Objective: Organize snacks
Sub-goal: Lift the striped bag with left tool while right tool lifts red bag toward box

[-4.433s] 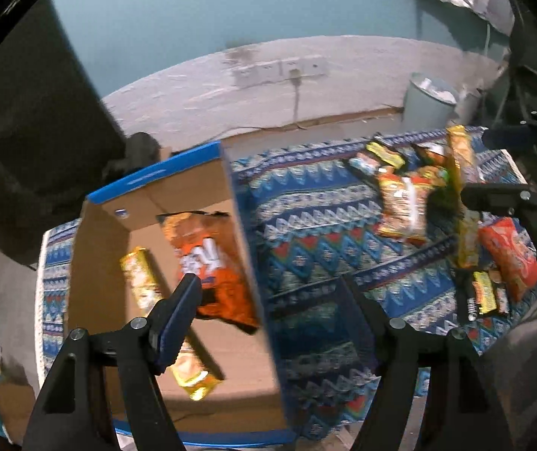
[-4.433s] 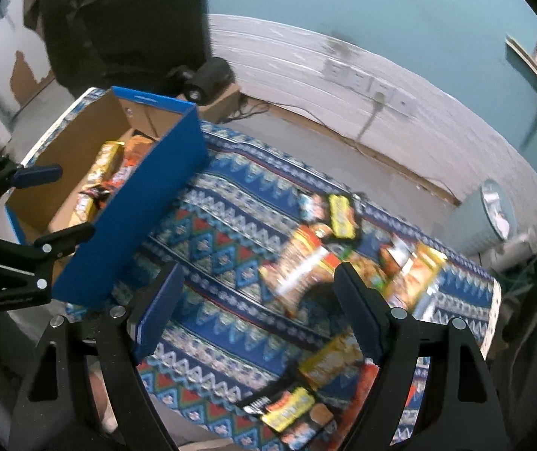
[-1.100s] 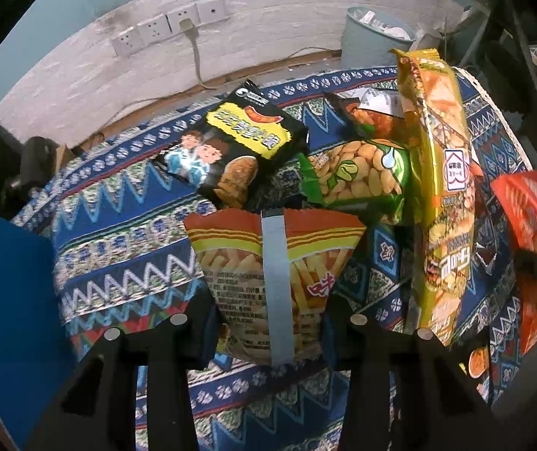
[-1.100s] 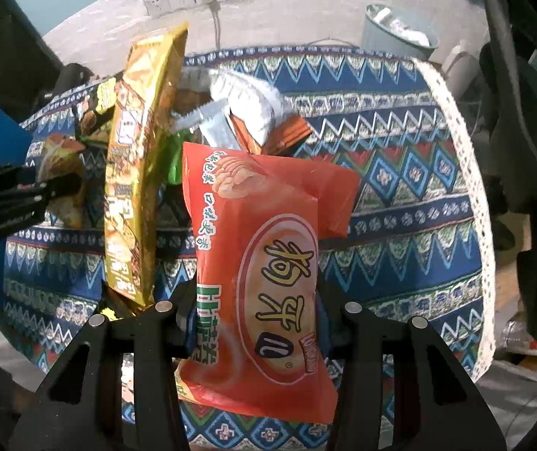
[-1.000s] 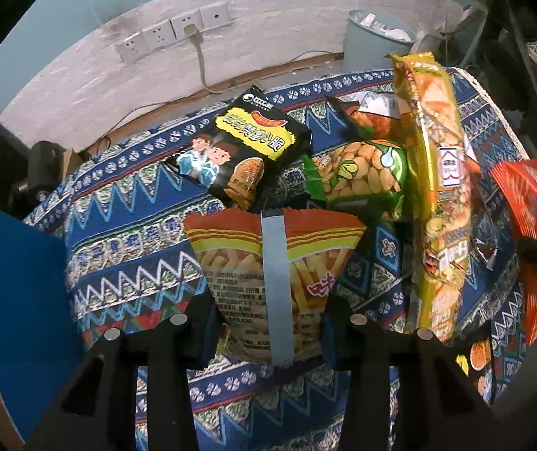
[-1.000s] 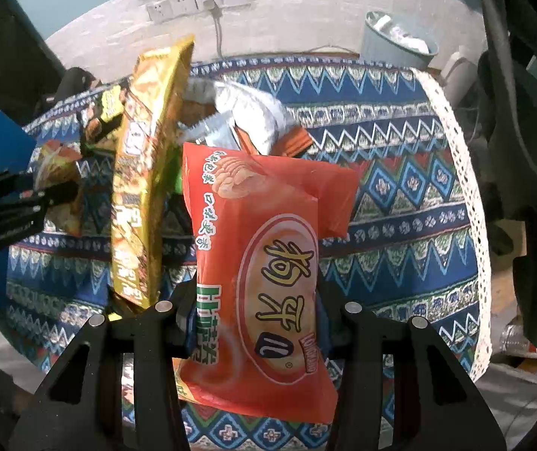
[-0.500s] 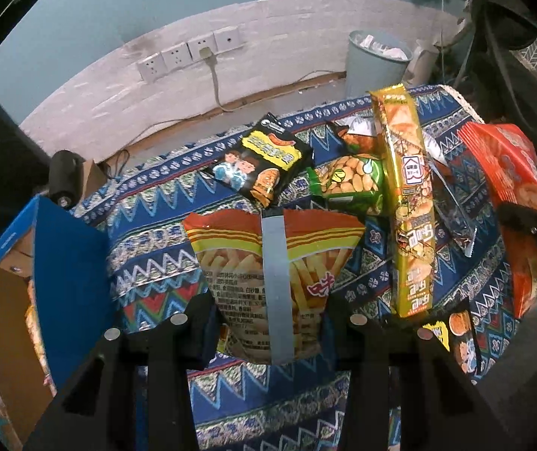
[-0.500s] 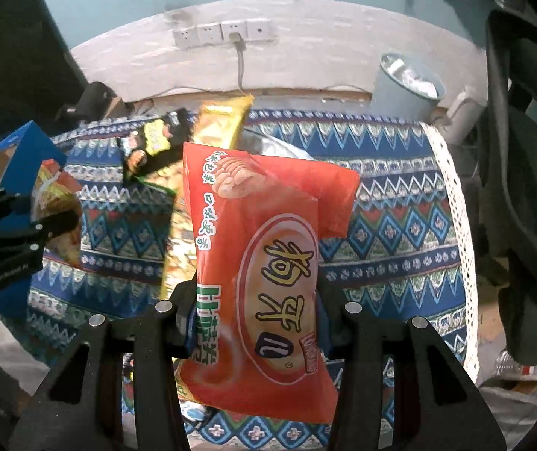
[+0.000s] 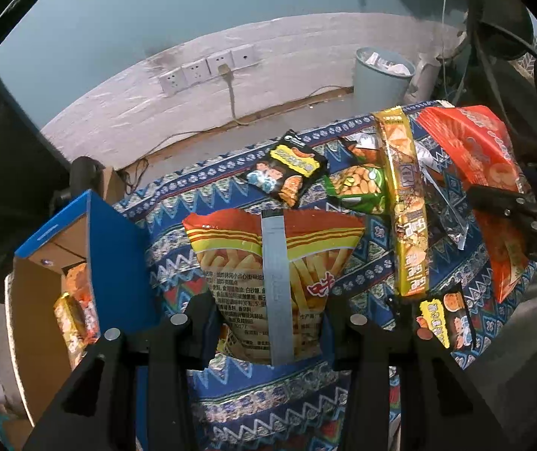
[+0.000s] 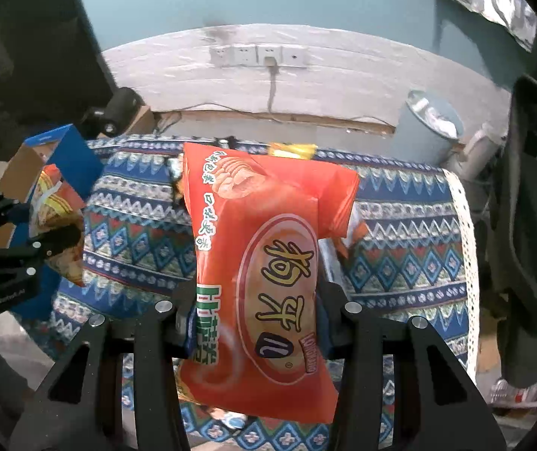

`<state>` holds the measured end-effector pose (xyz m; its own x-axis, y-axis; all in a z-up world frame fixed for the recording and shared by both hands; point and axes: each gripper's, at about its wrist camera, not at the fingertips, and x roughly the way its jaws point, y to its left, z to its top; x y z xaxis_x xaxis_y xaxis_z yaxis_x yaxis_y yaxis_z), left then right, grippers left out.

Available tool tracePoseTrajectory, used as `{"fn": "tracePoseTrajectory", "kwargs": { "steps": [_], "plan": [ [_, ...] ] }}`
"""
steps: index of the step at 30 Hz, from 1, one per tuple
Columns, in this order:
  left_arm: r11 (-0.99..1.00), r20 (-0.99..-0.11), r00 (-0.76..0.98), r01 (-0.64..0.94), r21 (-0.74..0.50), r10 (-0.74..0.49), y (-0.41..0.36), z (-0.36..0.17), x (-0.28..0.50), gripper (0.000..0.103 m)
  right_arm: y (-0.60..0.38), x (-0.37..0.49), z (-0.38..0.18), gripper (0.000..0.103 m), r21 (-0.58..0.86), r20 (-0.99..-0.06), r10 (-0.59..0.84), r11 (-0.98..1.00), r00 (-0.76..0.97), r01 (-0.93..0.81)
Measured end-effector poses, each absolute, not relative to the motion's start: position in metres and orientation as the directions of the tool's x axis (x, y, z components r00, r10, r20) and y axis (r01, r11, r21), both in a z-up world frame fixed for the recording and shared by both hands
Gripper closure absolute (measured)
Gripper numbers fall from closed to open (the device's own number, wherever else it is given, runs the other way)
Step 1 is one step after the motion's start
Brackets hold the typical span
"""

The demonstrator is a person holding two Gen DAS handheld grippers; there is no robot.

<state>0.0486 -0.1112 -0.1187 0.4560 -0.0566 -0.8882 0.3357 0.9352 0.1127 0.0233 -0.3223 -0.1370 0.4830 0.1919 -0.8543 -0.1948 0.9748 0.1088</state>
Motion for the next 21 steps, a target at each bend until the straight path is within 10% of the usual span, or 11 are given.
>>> {"fn": "tracePoseTrajectory", "kwargs": {
  "steps": [21],
  "plan": [
    [0.972, -0.866, 0.500, 0.213, 0.102, -0.018, -0.035, -0.100, 0.041, 0.060, -0.226, 0.041, -0.109, 0.057, 0.105, -0.831, 0.281, 0.927, 0.480, -0.361]
  ]
}}
